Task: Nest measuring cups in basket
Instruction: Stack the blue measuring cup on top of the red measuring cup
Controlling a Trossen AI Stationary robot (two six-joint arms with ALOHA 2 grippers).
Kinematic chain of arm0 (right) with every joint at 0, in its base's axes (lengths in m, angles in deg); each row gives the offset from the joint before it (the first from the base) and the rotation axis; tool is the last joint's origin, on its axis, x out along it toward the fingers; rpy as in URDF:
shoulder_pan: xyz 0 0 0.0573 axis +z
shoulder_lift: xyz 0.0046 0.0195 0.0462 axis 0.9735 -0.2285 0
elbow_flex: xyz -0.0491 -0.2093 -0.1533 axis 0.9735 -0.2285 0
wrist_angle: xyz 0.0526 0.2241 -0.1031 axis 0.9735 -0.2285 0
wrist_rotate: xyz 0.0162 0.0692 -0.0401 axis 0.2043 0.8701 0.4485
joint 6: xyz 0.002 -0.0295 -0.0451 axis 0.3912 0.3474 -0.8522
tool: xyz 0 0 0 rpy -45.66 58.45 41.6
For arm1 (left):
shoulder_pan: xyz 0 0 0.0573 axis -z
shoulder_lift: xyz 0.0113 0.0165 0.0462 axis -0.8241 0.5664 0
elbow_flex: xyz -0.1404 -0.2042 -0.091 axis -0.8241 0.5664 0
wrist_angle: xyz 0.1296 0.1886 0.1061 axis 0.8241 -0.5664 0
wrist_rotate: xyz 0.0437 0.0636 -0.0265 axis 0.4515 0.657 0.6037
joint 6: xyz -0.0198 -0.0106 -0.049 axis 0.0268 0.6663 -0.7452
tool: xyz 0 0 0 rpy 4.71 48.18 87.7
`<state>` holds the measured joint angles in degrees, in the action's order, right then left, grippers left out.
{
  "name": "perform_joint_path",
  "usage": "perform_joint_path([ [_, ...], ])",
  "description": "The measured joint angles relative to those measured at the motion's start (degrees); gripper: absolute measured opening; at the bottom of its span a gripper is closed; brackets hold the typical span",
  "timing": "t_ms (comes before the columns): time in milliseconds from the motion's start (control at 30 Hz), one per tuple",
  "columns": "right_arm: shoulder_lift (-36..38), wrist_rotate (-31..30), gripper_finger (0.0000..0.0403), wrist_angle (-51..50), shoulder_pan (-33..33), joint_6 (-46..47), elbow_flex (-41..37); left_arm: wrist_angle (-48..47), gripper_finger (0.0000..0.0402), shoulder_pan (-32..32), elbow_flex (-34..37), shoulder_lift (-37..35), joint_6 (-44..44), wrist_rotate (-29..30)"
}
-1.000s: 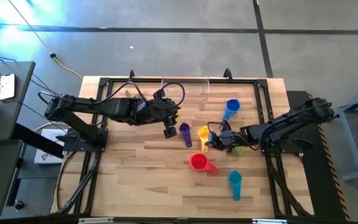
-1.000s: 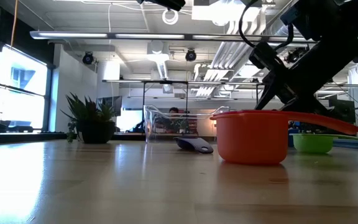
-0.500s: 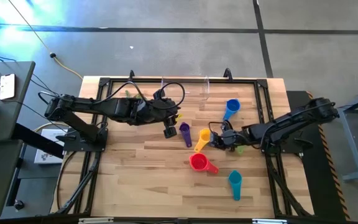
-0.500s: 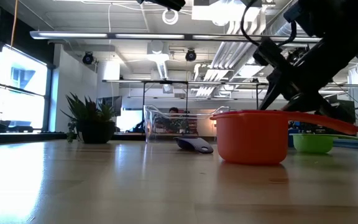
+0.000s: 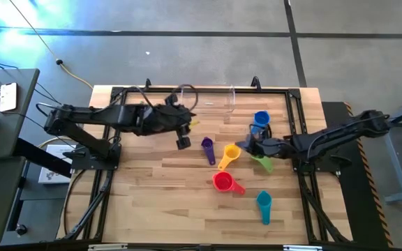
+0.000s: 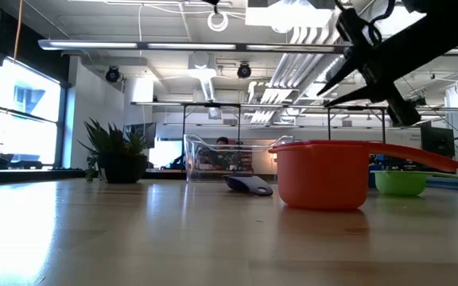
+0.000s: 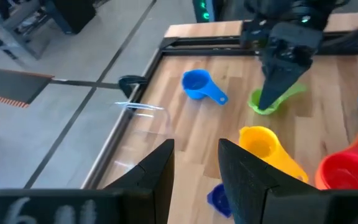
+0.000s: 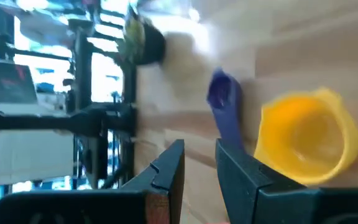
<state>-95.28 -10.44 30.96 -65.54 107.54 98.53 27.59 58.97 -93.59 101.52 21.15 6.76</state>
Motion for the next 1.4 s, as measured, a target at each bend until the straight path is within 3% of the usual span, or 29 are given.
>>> perform_joint_path([
  [333,11.26,-11.86,0.0083,-6.32,-1.60,-6.35,0.00,-11.89,0.0113,-5.41,0.00,-6.11,-0.04,0.04],
  [700,18.65,-11.96,0.0083,-6.82,-11.14,-18.07,0.00,-20.27,0.0113,-10.26,-0.02,-7.82,-0.05,0.04],
  [900,20.16,-7.28,0.0083,-8.86,-18.22,-22.39,0.00,-20.40,0.0113,-11.93,0.50,-7.80,-0.03,0.02],
  [1400,20.12,13.33,0.0083,-20.70,-39.39,-37.12,0.00,-20.03,0.0113,-17.12,0.50,-7.82,-0.82,0.04],
])
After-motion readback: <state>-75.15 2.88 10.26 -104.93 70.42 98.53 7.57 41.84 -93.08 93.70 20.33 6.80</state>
